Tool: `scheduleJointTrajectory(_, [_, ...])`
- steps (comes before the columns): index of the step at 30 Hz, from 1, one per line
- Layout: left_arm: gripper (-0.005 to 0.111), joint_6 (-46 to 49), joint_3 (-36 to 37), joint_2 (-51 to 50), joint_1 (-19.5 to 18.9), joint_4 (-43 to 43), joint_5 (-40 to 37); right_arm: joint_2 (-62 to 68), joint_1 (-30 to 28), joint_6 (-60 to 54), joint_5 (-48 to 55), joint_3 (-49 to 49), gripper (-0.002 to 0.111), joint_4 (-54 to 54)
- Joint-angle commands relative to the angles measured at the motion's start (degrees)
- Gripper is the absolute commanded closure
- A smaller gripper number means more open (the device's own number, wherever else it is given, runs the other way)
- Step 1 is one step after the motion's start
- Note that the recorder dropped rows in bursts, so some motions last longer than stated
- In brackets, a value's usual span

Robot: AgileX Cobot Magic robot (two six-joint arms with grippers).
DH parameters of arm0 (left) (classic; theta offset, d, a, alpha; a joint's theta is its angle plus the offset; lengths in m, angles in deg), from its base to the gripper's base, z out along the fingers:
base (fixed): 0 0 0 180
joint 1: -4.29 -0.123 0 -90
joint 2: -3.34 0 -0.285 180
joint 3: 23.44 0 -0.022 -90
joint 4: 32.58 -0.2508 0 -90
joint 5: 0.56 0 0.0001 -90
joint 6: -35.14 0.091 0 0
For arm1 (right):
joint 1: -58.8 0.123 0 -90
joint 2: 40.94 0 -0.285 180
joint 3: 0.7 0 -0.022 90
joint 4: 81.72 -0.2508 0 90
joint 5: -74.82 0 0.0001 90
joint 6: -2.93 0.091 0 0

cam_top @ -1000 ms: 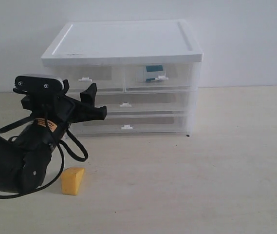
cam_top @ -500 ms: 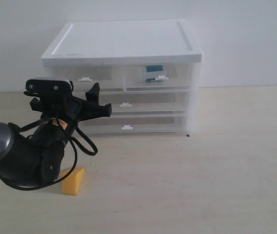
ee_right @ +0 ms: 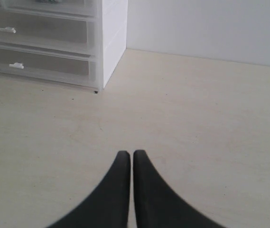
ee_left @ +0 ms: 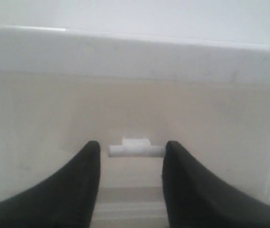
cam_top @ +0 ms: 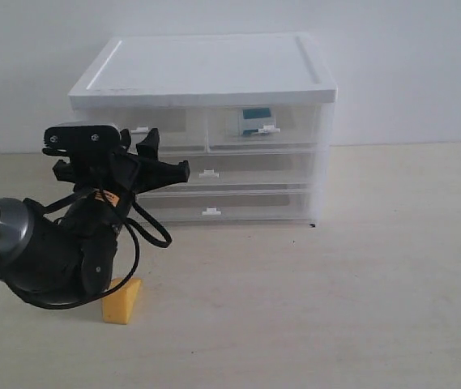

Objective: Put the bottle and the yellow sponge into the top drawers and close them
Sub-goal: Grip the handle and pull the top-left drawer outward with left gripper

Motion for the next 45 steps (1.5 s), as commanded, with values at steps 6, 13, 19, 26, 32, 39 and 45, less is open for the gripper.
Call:
scheduleJointTrajectory(6, [0.103,8.4,-1.4,0.2,4.5,2.9,1.0,-0.3,-0.1,-0.2,-0.4,0.0,0.108,0.0])
scheduleJointTrajectory(13, [0.103,12.8,0.9,0.5,7.8,7.8,1.0,-0.3,-0.1,-0.2,-0.5,0.0,0.108,0.0])
scheduleJointTrajectory(19, [0.103,12.7,6.0,4.8,8.9,9.0,1.0,-0.3,-0.1,-0.2,-0.5,0.0,0.108,0.0])
scheduleJointTrajectory(26, [0.103,12.7,12.4,11.6,11.4,10.9,1.0,-0.3,-0.1,-0.2,-0.5,0.0,0.108,0.0])
scheduleJointTrajectory(32, [0.103,12.7,16.7,14.6,14.3,12.4,1.0,-0.3,-0.1,-0.2,-0.5,0.0,0.108,0.0])
scheduleJointTrajectory(39, [0.103,12.6,20.2,15.7,17.6,14.8,1.0,-0.3,-0.1,-0.2,-0.5,0.0,0.108,0.0])
scheduleJointTrajectory(45, [0.103,12.9,20.6,16.7,21.1,21.8,1.0,-0.3,-0.1,-0.2,-0.5,0.0,0.108,0.0])
